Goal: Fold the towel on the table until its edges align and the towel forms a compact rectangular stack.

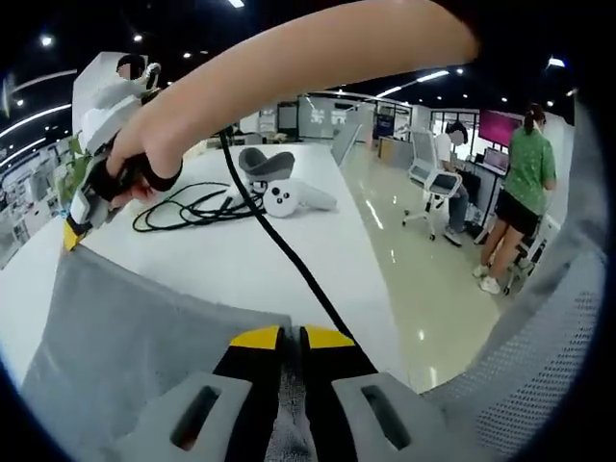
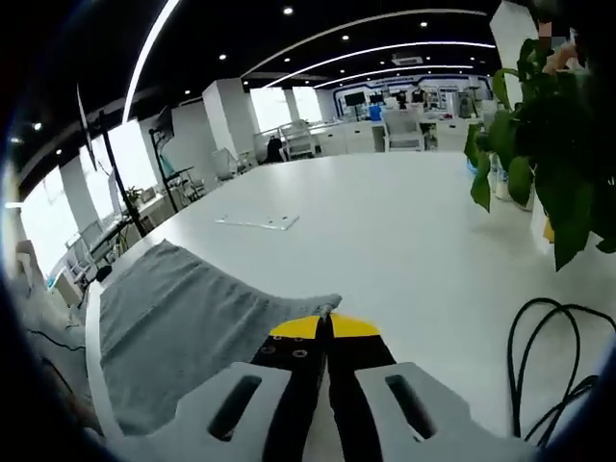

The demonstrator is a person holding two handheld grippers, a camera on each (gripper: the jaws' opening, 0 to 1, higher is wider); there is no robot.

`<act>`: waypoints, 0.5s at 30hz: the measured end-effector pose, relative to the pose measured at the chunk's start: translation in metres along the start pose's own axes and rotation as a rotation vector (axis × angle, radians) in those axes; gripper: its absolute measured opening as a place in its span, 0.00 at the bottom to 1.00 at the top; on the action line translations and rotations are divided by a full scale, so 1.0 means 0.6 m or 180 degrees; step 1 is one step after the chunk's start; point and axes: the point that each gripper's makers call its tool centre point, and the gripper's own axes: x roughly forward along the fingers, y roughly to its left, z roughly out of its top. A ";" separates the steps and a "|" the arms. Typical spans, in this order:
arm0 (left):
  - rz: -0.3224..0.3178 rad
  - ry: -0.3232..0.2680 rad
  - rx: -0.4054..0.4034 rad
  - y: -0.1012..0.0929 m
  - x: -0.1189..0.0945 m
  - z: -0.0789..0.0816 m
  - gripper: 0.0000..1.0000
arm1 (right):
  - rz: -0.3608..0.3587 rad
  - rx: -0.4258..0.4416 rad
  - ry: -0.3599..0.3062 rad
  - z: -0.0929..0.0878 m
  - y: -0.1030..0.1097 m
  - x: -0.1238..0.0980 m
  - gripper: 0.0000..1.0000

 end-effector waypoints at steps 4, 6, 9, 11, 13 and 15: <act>0.0050 -0.0033 -0.0014 0.003 -0.017 0.005 0.07 | 0.0028 -0.0028 -0.0046 0.015 0.013 -0.011 0.00; 0.0111 -0.0050 -0.0014 0.006 -0.032 0.008 0.07 | 0.0042 -0.0067 -0.0082 0.025 0.022 -0.015 0.00; 0.0193 -0.0204 -0.0222 0.011 -0.058 0.025 0.07 | 0.0132 -0.0134 -0.0120 0.040 0.044 -0.019 0.00; 0.0218 -0.0220 -0.0216 0.009 -0.075 0.032 0.07 | 0.0161 -0.0153 -0.0140 0.048 0.057 -0.022 0.00; 0.0240 -0.0251 -0.0235 0.007 -0.088 0.040 0.07 | 0.0199 -0.0161 -0.0162 0.058 0.072 -0.024 0.00; 0.0254 -0.0290 -0.0270 0.006 -0.099 0.048 0.07 | 0.0238 -0.0154 -0.0182 0.069 0.087 -0.026 0.00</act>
